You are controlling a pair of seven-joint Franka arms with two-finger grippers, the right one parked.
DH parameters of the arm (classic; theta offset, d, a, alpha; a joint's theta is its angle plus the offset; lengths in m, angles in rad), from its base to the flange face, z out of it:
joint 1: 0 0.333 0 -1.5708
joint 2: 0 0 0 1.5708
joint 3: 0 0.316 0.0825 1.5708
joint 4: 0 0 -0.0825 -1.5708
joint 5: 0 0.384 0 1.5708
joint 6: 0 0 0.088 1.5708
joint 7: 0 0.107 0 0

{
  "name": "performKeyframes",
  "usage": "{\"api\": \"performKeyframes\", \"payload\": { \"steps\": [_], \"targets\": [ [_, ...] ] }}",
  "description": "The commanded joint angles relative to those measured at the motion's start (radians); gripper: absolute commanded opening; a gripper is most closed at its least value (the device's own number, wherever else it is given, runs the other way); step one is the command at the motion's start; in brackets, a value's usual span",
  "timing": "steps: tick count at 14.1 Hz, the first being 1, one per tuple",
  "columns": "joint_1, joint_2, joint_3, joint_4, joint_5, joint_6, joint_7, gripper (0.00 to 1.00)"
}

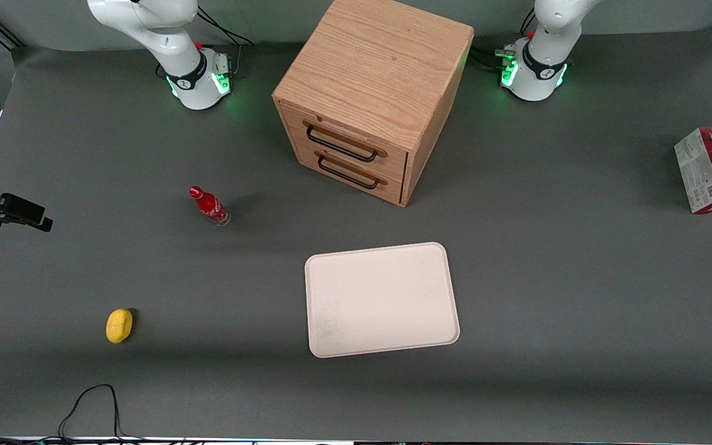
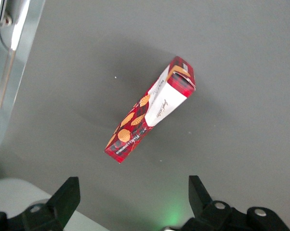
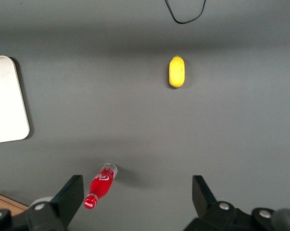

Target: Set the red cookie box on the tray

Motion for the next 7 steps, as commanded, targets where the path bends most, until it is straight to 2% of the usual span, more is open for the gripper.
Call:
{"api": "performKeyframes", "payload": {
  "steps": [1,4,7],
  "targets": [
    [0.016,-0.182,0.002,-0.225,0.013,0.115,0.164,0.99],
    [0.070,-0.197,0.001,-0.296,-0.011,0.180,0.318,0.94],
    [0.085,-0.190,0.001,-0.364,-0.036,0.276,0.327,0.95]
  ]
}}
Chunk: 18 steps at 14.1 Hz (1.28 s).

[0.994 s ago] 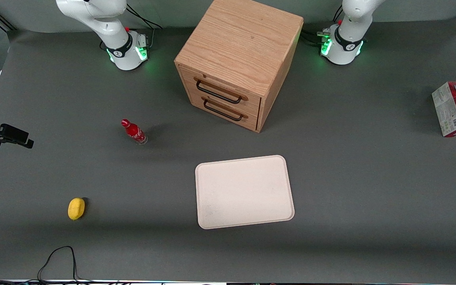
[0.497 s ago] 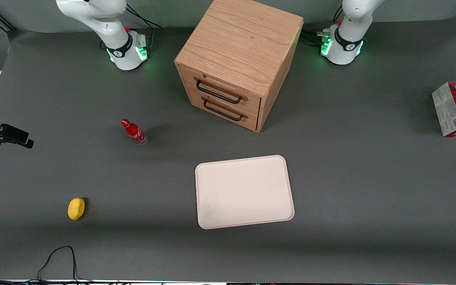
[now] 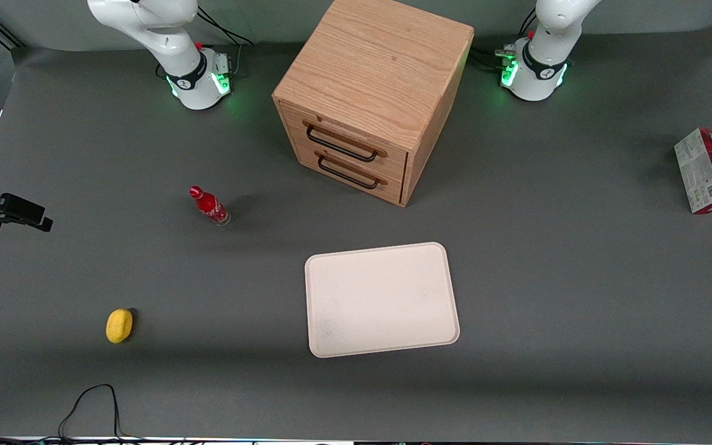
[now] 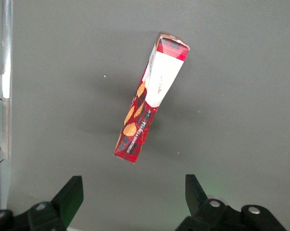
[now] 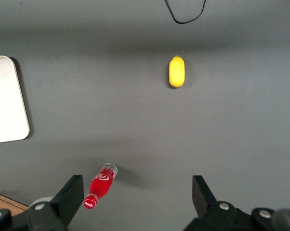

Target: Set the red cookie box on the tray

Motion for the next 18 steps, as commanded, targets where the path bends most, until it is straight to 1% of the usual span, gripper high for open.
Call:
{"api": "performKeyframes", "payload": {
  "steps": [1,4,8,12,17,18],
  "targets": [
    [0.015,-0.017,-0.007,-0.088,-0.025,0.106,0.028,0.96],
    [0.020,0.012,-0.007,-0.154,-0.031,0.232,0.030,0.99],
    [0.024,0.078,-0.006,-0.182,-0.031,0.341,0.059,0.99],
    [0.043,0.135,-0.007,-0.237,-0.031,0.488,0.099,0.99],
    [0.043,0.167,-0.007,-0.239,-0.031,0.522,0.100,0.98],
    [0.044,0.176,-0.007,-0.239,-0.031,0.537,0.107,0.77]
  ]
}}
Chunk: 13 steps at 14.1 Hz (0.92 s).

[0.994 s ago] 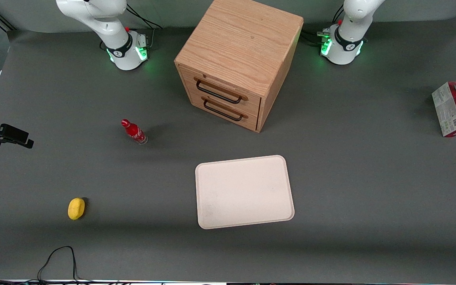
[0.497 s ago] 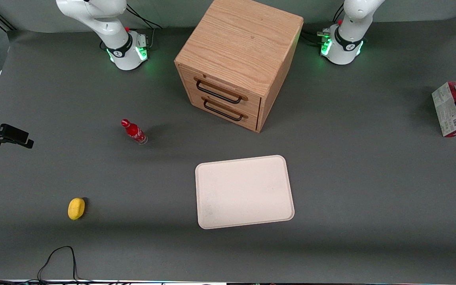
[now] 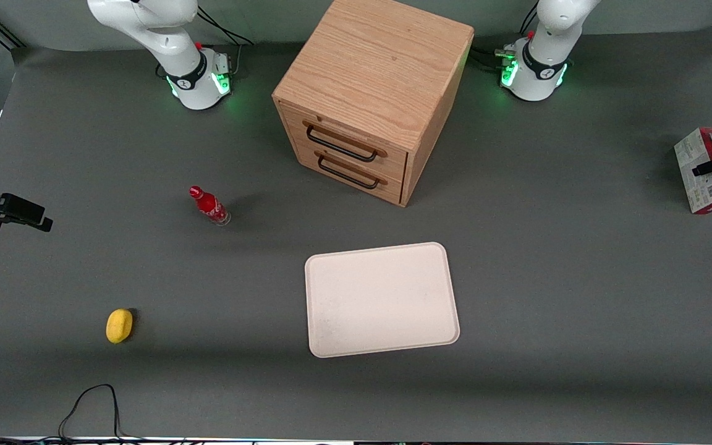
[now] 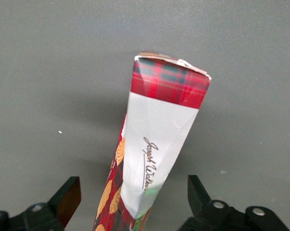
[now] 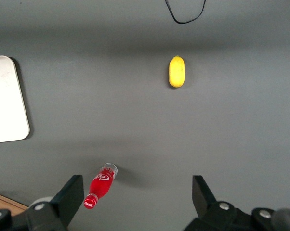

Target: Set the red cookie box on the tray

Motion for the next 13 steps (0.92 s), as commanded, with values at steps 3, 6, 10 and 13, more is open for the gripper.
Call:
{"api": "performKeyframes", "payload": {
  "steps": [3,6,10,13],
  "targets": [
    [0.058,0.024,-0.009,-0.016,-0.014,0.071,0.120,0.00],
    [0.053,0.025,-0.009,-0.016,-0.014,0.068,0.122,0.00],
    [0.049,0.011,-0.014,-0.011,-0.014,0.051,0.123,0.00],
    [0.012,-0.026,-0.017,0.051,-0.014,-0.060,0.125,0.00]
  ]
}}
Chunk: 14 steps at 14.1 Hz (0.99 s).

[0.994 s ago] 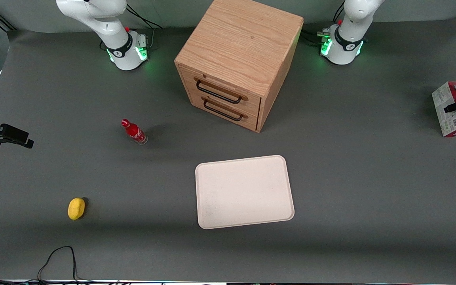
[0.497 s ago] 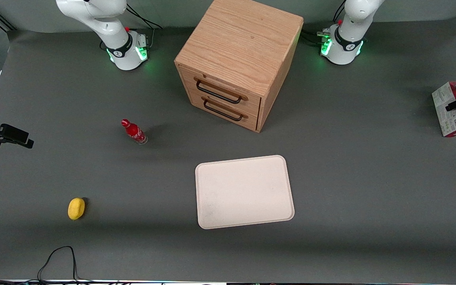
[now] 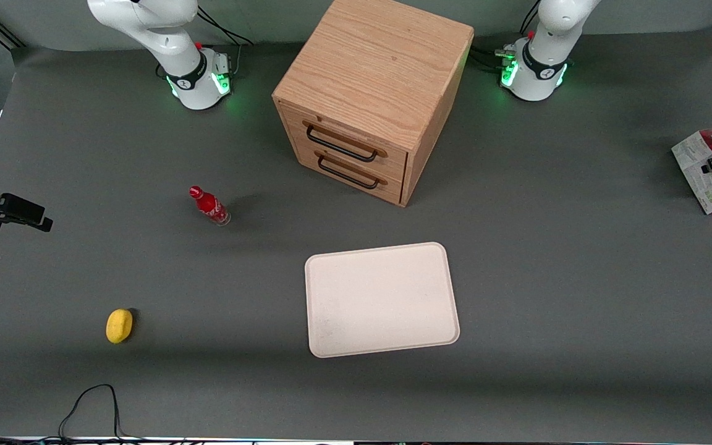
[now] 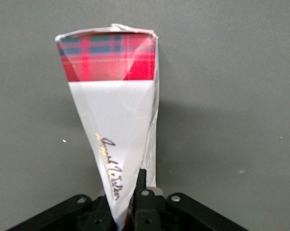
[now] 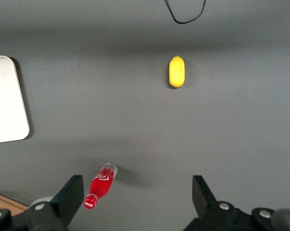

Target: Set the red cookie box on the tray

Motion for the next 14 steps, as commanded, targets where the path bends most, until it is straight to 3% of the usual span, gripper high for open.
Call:
{"api": "performKeyframes", "payload": {
  "steps": [1,8,14],
  "targets": [
    [-0.058,-0.065,-0.001,0.094,-0.013,-0.181,0.016,0.00],
    [-0.245,-0.079,0.000,0.531,-0.013,-0.678,-0.091,0.00],
    [-0.461,-0.065,-0.001,0.761,-0.033,-0.866,-0.304,0.00]
  ]
}}
